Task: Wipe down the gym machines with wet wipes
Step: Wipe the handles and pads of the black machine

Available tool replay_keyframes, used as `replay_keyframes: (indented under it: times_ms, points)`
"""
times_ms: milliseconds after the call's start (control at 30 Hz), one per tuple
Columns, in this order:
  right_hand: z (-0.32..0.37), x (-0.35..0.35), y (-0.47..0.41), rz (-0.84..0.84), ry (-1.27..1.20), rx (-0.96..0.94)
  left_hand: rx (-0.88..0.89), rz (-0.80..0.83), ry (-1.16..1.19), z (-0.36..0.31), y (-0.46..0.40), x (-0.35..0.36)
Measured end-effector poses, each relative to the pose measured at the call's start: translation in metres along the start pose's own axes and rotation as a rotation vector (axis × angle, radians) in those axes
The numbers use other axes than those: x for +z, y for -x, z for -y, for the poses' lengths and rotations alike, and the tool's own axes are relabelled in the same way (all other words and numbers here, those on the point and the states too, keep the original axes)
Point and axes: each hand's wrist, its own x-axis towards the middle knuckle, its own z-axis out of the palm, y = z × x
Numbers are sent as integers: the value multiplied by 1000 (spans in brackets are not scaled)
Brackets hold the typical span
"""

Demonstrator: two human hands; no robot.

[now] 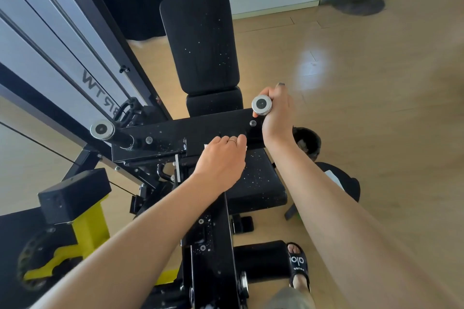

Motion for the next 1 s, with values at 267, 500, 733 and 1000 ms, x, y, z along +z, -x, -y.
replay_keyframes:
  times_ms: [267, 500, 733, 1000]
  points:
    - [4, -10, -1, 83, 112, 0, -45, 1, 345, 15, 15, -3]
    - [5, -6, 33, -82, 90, 82, -78, -146, 229, 77, 82, 10]
    - [-46, -1, 102, -99, 414, -90, -45, -160, 89, 58, 53, 12]
    - [-52, 9, 76, 307, 807, 14, -4, -243, 130, 80, 70, 10]
